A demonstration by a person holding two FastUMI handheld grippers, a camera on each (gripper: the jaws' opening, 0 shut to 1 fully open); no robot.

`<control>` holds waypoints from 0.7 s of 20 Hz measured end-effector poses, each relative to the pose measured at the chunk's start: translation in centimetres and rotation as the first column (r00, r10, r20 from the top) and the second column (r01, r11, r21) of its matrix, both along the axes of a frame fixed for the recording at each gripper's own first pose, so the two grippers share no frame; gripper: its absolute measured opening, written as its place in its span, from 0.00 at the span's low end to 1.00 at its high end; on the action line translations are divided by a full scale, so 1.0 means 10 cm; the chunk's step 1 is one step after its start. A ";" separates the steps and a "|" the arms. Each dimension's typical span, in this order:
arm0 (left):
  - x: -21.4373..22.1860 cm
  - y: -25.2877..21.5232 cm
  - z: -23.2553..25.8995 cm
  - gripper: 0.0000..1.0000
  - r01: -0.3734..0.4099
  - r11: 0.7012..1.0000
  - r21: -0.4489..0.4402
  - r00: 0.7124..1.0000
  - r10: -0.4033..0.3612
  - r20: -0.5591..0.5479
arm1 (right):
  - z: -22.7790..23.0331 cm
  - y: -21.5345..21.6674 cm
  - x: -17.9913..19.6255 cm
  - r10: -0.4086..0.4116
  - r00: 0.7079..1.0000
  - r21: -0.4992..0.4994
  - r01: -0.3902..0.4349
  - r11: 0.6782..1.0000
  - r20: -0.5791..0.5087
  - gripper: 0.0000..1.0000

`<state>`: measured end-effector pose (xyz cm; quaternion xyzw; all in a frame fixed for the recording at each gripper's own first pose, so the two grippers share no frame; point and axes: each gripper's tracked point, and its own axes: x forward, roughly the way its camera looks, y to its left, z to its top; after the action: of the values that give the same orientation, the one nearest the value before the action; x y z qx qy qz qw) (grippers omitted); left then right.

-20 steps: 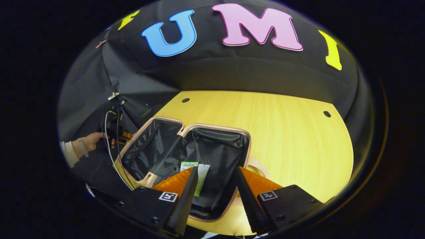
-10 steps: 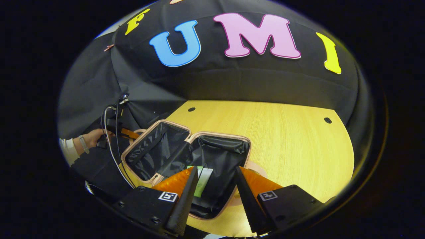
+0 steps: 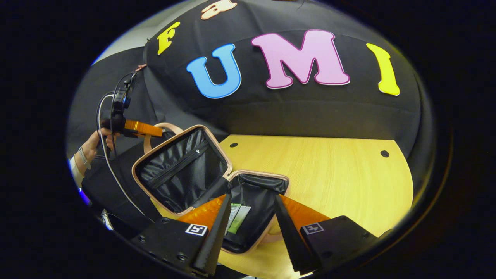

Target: First open the suitcase, pack the skin care products into it, and then close the suitcase.

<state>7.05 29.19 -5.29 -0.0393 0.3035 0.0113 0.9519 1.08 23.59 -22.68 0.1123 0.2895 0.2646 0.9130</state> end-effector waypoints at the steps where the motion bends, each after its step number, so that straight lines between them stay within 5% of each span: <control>1: -0.01 -0.29 -0.01 0.07 0.042 0.999 0.016 0.999 -0.042 0.001 | 0.05 -0.11 -0.03 -0.004 1.000 0.001 0.004 1.000 0.016 0.73; 5: 0.05 -1.53 -0.31 0.07 0.217 0.976 0.026 0.976 -0.215 -0.042 | 0.22 -0.69 -0.25 -0.040 0.997 -0.012 0.041 0.999 0.060 0.73; 9: 0.21 -2.26 -1.21 0.08 0.286 0.957 -0.041 0.946 -0.289 -0.144 | 0.27 -1.22 -0.50 -0.100 0.992 -0.023 0.102 0.995 0.074 0.73; 14: 0.25 -2.34 -2.53 0.09 0.215 0.969 -0.124 0.908 -0.245 -0.339 | 0.13 -1.92 -0.90 -0.202 0.978 -0.065 0.205 0.977 0.048 0.73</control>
<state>9.58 5.75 -30.56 -0.0404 0.4717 -0.1069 0.8743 -7.90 4.34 -21.41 0.1041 0.2667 0.1618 0.9444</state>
